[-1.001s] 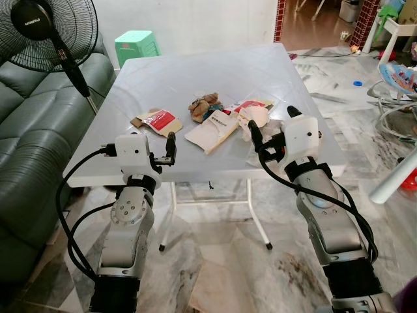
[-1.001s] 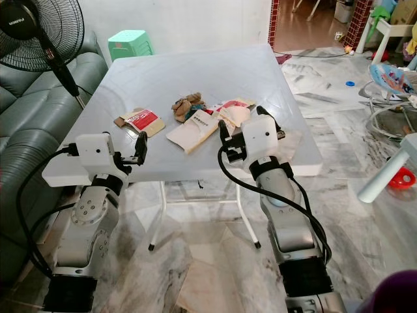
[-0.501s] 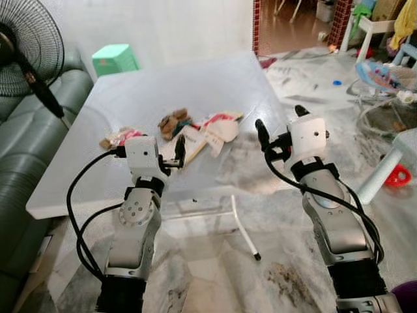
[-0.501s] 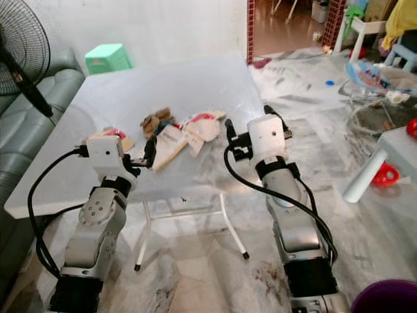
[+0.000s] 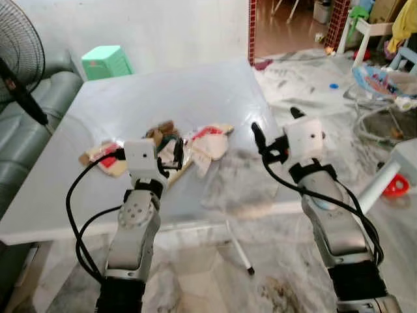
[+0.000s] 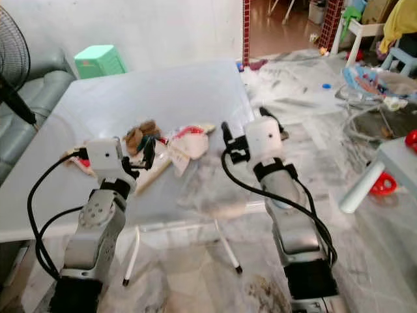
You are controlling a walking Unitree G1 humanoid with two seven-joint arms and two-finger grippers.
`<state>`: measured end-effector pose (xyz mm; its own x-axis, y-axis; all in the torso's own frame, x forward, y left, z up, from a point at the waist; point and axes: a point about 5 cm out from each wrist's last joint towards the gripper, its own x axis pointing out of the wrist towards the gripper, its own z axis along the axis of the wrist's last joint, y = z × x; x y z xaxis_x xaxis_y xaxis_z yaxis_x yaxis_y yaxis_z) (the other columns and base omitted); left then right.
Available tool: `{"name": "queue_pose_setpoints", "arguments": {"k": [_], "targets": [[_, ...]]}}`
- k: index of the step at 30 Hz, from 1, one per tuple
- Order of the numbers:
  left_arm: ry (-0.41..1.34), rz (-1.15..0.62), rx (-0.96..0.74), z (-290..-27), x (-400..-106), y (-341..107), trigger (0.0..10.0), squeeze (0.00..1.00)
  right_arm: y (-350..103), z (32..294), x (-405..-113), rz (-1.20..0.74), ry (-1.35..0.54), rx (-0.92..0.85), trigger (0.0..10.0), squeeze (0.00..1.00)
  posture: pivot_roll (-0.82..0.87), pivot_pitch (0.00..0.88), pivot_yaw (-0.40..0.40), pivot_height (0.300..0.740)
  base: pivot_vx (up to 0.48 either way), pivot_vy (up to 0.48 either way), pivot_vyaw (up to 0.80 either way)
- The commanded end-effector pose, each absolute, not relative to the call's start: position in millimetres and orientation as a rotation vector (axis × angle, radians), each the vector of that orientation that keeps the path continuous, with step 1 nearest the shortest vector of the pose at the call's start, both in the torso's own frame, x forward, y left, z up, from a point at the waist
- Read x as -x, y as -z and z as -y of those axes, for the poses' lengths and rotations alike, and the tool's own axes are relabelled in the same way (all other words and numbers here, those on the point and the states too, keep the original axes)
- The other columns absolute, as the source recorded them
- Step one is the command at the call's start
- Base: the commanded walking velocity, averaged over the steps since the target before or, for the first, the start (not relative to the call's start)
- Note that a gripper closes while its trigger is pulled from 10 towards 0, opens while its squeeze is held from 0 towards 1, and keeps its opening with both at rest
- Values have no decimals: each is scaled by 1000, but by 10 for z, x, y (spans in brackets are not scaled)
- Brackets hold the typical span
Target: Picking trash to rubbish bin
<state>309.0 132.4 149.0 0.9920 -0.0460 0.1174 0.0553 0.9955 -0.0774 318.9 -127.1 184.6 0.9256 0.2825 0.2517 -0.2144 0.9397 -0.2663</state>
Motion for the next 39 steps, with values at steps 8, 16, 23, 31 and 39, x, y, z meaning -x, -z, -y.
{"name": "queue_pose_setpoints", "arguments": {"k": [8, 16, 23, 31, 39], "targets": [[-128, 42, 91, -1541, -3082, -1361, 10000, 0, -1877, 1072, -3120, 327, -392, 258, 10000, 0, -43, 18, 72, 740, 0, 0, 200], [-159, -12, 120, -1563, -3083, -1299, 10000, 0, -1866, 1068, -3124, 315, -390, 246, 10000, 0, -45, 21, 71, 740, 0, 0, 469], [-105, -225, 276, -1494, -3067, -1009, 10000, 0, -1870, 1061, -3126, 307, -402, 248, 10000, 0, -46, 25, 68, 740, 0, 0, 0], [32, -337, 320, -1320, -3080, -875, 10000, 0, -1794, 993, -3015, 223, -567, 260, 10000, 0, -56, 32, 68, 740, 0, 0, 0], [83, -372, 405, -1236, -3178, -852, 10000, 0, -1781, 1006, -2923, 193, -623, 265, 10000, 0, -68, 39, 69, 740, 0, 0, 0]]}}
